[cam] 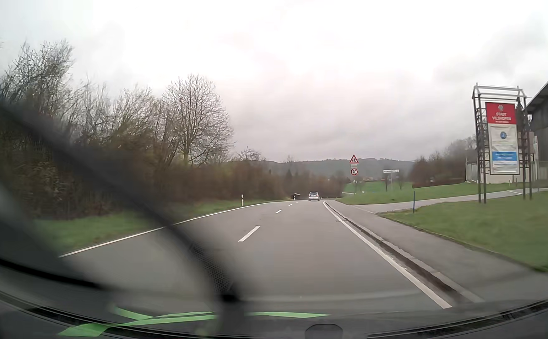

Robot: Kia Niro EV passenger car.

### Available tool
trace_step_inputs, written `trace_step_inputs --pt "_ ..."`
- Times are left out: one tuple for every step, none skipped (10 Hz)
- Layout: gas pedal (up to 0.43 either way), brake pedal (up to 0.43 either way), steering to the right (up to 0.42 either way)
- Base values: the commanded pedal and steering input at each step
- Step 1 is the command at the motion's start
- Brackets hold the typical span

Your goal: Follow the waypoints while adhering to traffic rules and regulations

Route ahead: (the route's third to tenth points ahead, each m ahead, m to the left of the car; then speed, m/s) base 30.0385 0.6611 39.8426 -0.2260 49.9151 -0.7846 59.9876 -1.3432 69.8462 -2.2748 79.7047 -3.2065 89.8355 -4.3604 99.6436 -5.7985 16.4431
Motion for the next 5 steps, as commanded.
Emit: trace_step_inputs --pt "0.000 0.000 0.007" --pt "0.000 0.000 0.006" --pt "0.000 0.000 0.006" --pt "0.000 0.000 0.006" --pt "0.000 0.000 0.006"
